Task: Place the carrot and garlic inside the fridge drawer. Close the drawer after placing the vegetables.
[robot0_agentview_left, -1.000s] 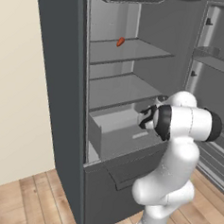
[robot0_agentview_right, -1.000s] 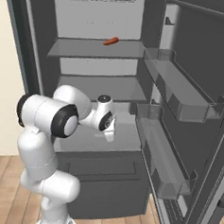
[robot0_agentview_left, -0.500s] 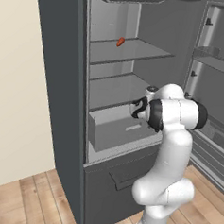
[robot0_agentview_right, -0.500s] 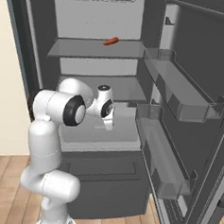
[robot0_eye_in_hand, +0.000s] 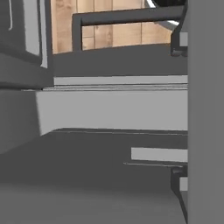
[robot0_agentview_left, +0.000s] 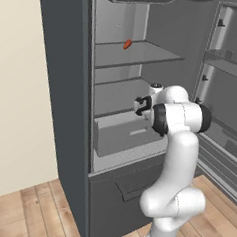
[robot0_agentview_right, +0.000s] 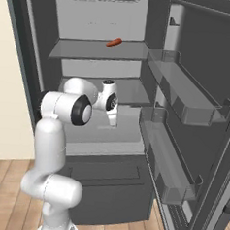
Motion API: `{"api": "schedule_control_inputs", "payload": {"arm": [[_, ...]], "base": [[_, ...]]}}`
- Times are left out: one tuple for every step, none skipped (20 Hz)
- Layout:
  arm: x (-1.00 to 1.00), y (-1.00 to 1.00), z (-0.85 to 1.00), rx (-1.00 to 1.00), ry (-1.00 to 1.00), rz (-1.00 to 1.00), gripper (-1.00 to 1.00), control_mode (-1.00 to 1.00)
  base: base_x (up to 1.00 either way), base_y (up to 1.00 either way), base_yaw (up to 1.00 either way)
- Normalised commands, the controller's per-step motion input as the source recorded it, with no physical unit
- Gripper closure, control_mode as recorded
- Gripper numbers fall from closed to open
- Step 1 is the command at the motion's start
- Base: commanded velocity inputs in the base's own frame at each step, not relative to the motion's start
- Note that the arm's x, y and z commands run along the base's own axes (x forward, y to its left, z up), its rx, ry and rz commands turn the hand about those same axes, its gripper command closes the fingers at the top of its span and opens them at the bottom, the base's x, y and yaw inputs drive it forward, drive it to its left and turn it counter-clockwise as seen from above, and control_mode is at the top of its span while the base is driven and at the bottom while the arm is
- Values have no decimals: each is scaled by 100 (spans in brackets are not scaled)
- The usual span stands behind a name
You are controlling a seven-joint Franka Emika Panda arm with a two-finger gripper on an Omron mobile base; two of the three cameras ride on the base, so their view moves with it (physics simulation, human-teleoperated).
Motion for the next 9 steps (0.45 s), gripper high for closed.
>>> {"api": "schedule_control_inputs", "payload": {"arm": [[48,12,-38,3,0,0,-100,-100],[39,9,-42,4,0,0,-100,-100],[15,1,-50,6,0,0,-100,-100],[0,0,-48,8,0,0,-100,-100],[-6,0,-46,7,-7,0,-100,-100],[-36,0,-38,6,-12,0,-100,-100],[-58,0,-29,4,-18,0,-100,-100],[-66,0,-19,2,-18,0,-100,-100],[-69,0,-9,0,-18,0,-100,-100]], "base": [[0,0,0],[0,0,0],[0,0,0],[0,0,0],[0,0,0],[0,0,0],[0,0,0],[0,0,0],[0,0,0]]}}
